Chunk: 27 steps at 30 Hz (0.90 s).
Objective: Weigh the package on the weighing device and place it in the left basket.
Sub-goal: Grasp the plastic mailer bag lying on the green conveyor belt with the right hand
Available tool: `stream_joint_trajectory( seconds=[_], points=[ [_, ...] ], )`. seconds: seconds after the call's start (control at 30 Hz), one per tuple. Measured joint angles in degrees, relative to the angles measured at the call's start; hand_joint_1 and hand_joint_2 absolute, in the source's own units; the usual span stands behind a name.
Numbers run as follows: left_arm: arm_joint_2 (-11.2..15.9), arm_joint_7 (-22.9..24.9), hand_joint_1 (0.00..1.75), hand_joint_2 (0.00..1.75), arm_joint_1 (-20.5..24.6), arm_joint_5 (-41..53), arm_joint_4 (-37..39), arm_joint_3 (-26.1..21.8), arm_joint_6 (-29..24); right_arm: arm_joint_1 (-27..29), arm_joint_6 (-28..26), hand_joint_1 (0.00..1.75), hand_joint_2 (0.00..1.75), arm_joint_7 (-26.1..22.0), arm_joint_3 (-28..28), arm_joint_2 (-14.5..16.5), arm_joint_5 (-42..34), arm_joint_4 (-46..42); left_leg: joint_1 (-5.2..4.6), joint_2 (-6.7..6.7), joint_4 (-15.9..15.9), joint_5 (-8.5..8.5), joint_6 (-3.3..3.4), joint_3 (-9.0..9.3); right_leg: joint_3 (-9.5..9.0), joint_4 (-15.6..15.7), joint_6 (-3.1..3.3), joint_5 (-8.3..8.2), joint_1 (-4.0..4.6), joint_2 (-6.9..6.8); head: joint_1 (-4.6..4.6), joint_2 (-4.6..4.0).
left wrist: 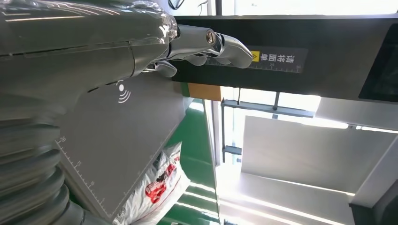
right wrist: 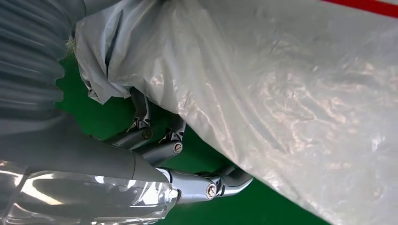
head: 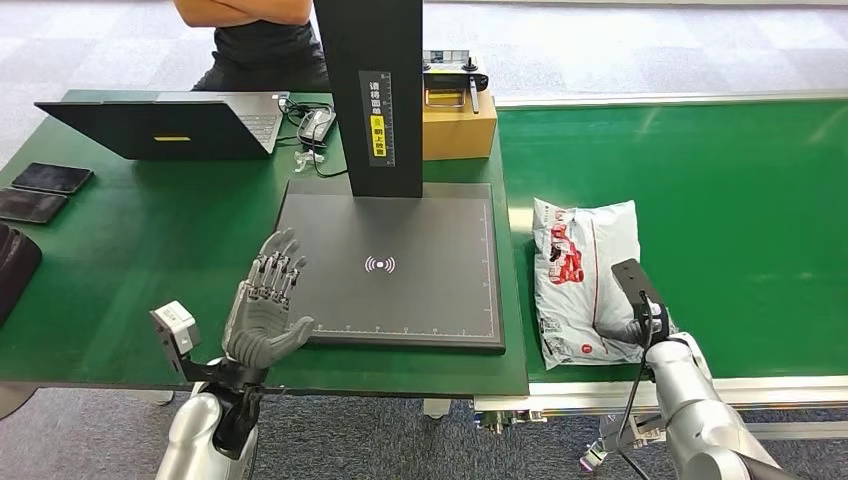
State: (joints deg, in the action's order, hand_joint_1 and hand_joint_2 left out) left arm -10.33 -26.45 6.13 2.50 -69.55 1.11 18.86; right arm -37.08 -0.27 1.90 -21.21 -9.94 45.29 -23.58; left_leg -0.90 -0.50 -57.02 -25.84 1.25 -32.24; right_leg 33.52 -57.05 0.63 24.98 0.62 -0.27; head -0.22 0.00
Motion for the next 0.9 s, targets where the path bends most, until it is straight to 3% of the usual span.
stream_joint_trajectory(
  seconds=[0.03, 0.13, 0.17, 0.73, 0.9],
  points=[
    [0.0, 0.0, 0.0, 1.75, 0.2, 0.0, 0.0, 0.0, 0.0, 0.0, 0.6, 0.16, 1.75, 0.1, 0.7, -0.1, 0.1, 0.0, 0.0, 0.0, 0.0, -0.01, 0.0, 0.0, 0.0, 0.0, -0.01, 0.01, 0.0, 0.0, 0.0, 0.0],
    [0.0, 0.0, 0.0, 1.75, 0.5, -0.1, 0.0, 0.0, 0.0, 0.1, 2.2, 1.44, 1.75, -0.6, 1.9, -0.5, -0.6, 0.0, 0.0, 0.0, 0.0, -0.02, -0.01, 0.01, 0.0, 0.0, -0.01, 0.02, 0.01, 0.0, 0.0, 0.0],
    [0.0, 0.0, 0.0, 1.75, 0.5, -0.1, 0.1, 0.0, 0.0, 0.2, 2.8, 1.73, 1.75, -1.1, 2.0, -0.6, -1.0, 0.0, 0.01, 0.0, 0.0, -0.03, -0.02, 0.01, 0.0, 0.0, -0.01, 0.02, 0.01, 0.01, 0.0, 0.0],
    [0.0, -0.5, 0.0, 1.75, 0.4, -0.7, 0.3, 0.1, -0.8, 2.9, 9.2, 1.75, 1.75, -10.2, 2.2, -1.2, -7.8, -1.0, 0.02, -0.04, 0.0, -0.05, -0.04, 0.11, -0.1, 0.0, -0.01, 0.02, 0.03, 0.05, 0.01, 0.0],
    [0.0, -0.7, 0.0, 1.75, 0.0, -0.8, 0.3, 0.1, -1.2, 3.8, 8.3, 1.75, 1.75, -13.4, 2.2, -1.2, -9.7, -2.1, 0.03, -0.03, 0.0, -0.05, -0.04, 0.08, -0.08, 0.0, 0.0, 0.03, 0.04, 0.04, 0.01, 0.0]
  ],
)
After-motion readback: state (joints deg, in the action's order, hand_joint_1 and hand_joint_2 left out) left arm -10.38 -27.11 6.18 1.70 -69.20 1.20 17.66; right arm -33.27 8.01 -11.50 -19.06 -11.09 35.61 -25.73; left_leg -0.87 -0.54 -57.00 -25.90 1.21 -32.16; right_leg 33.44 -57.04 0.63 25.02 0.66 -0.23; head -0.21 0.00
